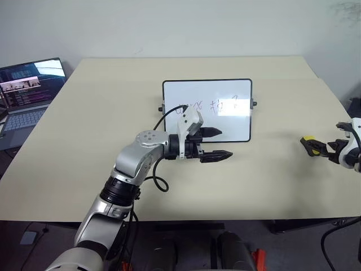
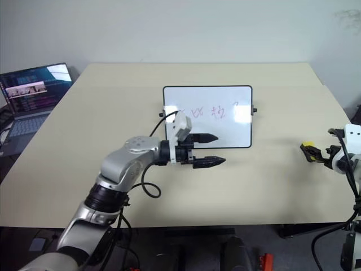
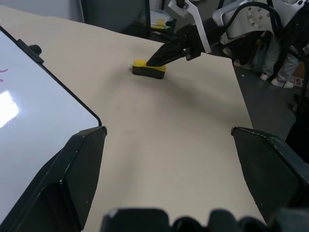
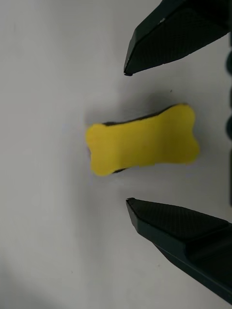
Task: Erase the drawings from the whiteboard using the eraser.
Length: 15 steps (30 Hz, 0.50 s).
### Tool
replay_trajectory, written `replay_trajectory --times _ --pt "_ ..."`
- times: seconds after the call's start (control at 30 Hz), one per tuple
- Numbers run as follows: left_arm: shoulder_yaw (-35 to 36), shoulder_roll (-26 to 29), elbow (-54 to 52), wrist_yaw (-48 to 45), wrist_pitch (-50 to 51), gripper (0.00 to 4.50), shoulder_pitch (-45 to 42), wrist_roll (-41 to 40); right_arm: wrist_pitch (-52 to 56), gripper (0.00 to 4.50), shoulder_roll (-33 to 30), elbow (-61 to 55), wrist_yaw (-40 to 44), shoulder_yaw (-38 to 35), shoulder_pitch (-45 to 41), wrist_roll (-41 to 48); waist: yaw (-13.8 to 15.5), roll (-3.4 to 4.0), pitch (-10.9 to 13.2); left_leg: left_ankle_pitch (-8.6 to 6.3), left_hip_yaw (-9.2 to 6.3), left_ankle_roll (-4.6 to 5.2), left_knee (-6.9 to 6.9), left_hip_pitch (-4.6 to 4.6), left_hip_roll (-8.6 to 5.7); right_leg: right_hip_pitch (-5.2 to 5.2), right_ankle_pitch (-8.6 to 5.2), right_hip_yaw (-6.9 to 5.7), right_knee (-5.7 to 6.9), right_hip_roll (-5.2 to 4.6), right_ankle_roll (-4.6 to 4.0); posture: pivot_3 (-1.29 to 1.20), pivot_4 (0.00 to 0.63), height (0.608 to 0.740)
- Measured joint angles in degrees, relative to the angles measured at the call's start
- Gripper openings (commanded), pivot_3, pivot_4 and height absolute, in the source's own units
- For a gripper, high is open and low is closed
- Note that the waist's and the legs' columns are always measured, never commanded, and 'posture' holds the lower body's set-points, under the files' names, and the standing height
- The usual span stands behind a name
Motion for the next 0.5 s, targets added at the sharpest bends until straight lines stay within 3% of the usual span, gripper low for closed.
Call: replay_trajectory --times 0.17,0.2,0.33,0.5 --pt "0.05 0.04 -0.29 0.49 0.02 4.5 0.44 0.0 -3.11 4.46 0.75 3.21 0.52 2.87 -1.21 -2.08 -0.03 0.0 0.0 0.0 0.0 0.0 0.0 0.01 0.01 0.0 0.0 0.0 0.0 0.0 0.0 0.0 0.15 0.74" --pt "0.06 0.11 -0.37 0.59 0.04 4.5 0.59 0.0 -3.43 4.29 1.0 3.77 0.67 3.07 -1.23 -2.44 -0.03 0.0 0.0 0.0 0.0 0.0 0.0 0.0 0.0 0.0 0.0 0.0 -0.01 0.0 0.0 0.0 0.15 0.74" --pt "0.11 0.43 -0.48 0.96 0.12 4.5 0.92 -0.01 -4.46 3.23 1.13 4.88 0.93 3.25 -1.54 -3.08 -0.05 0.0 0.0 0.0 0.0 0.0 0.0 0.01 0.0 0.0 0.0 0.01 0.0 0.0 0.0 0.0 0.15 0.74" --pt "0.13 0.71 -0.93 1.16 0.59 4.5 1.23 -0.03 -5.67 1.39 1.24 6.89 1.1 3.09 -2.87 -3.05 -0.06 0.0 0.0 0.0 0.0 0.0 0.0 0.01 0.0 0.0 0.0 0.01 0.0 0.0 0.0 0.0 0.15 0.74"
